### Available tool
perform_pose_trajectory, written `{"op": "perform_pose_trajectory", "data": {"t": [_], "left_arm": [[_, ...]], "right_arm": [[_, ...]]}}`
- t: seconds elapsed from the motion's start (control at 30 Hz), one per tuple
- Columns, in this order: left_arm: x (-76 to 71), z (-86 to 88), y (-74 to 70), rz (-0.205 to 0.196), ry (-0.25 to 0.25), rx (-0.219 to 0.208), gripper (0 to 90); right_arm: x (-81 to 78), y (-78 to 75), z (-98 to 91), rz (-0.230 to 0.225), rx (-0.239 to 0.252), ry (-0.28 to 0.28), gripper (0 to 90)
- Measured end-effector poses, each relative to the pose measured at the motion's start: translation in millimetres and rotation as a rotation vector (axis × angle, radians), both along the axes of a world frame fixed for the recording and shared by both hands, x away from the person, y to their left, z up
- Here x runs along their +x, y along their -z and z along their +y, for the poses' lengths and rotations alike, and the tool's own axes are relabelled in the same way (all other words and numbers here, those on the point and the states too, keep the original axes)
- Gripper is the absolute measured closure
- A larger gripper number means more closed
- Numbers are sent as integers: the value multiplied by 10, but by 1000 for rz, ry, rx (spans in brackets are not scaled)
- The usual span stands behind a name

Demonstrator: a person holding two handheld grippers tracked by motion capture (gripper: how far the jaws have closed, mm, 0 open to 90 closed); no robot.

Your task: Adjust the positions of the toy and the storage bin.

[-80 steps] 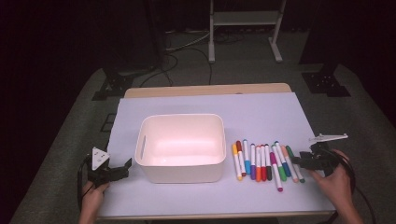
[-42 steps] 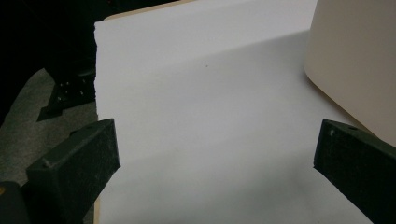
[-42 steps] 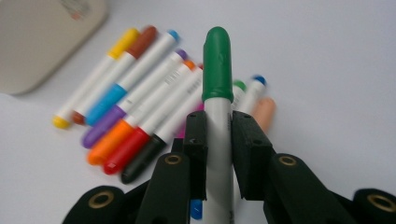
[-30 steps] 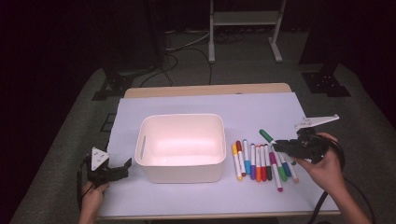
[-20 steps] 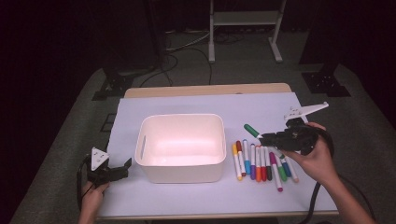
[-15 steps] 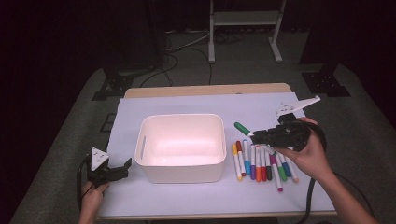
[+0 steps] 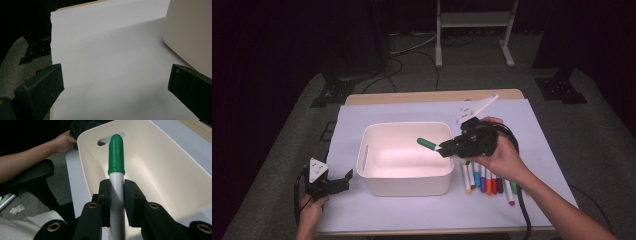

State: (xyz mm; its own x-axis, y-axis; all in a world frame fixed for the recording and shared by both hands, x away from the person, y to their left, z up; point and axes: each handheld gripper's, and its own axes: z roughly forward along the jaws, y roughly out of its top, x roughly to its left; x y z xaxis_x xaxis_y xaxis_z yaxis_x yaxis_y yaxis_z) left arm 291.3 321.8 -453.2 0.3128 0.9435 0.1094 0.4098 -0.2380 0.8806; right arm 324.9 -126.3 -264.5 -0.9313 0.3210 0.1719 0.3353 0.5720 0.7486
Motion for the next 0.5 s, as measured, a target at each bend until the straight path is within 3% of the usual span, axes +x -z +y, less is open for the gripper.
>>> {"op": "perform_pose_trajectory", "data": {"t": [0.03,0.07,0.27,0.5], "left_arm": [[0,0,0,0,0,0,0],[2,0,1,1,0,-1,0],[0,0,0,0,0,0,0],[1,1,0,0,-3,-5,0]], "right_arm": [[0,0,0,0,0,0,757],[30,9,154,-12,-11,-44,757],[114,117,532,-5,-36,-132,757],[214,306,845,19,-60,-183,757]]}}
